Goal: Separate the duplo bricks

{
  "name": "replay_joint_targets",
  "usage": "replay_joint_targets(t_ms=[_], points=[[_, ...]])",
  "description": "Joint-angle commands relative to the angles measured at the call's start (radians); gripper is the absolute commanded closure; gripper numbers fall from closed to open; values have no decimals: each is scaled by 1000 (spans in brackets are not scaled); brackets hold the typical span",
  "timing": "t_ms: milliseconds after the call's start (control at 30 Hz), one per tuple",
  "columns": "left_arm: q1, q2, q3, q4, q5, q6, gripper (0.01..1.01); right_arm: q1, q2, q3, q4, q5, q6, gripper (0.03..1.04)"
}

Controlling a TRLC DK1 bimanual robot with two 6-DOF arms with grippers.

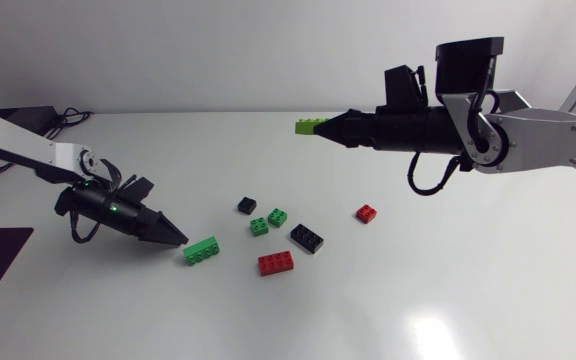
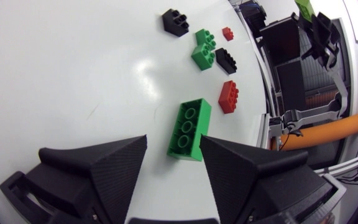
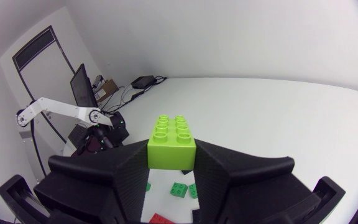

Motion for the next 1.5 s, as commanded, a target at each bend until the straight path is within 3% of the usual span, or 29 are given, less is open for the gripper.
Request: replay_joint_targets(t_ms=[0, 267, 533, 1367, 1467], points=[[-27, -192, -73, 29, -30, 53, 407, -8, 9, -10, -4, -8, 8, 951], [-167, -520, -305, 277, -284, 58, 407, -3, 12, -14, -2, -6, 6, 951], [-351, -647, -577, 621, -567, 85, 408, -6, 10, -14, -5, -6, 5, 951], [-407, -561, -661, 830, -680, 147, 443, -8, 21, -12, -4, -6, -1, 951], [-418, -551, -673, 859, -688, 143, 487, -8, 24, -15, -1, -6, -1, 951]])
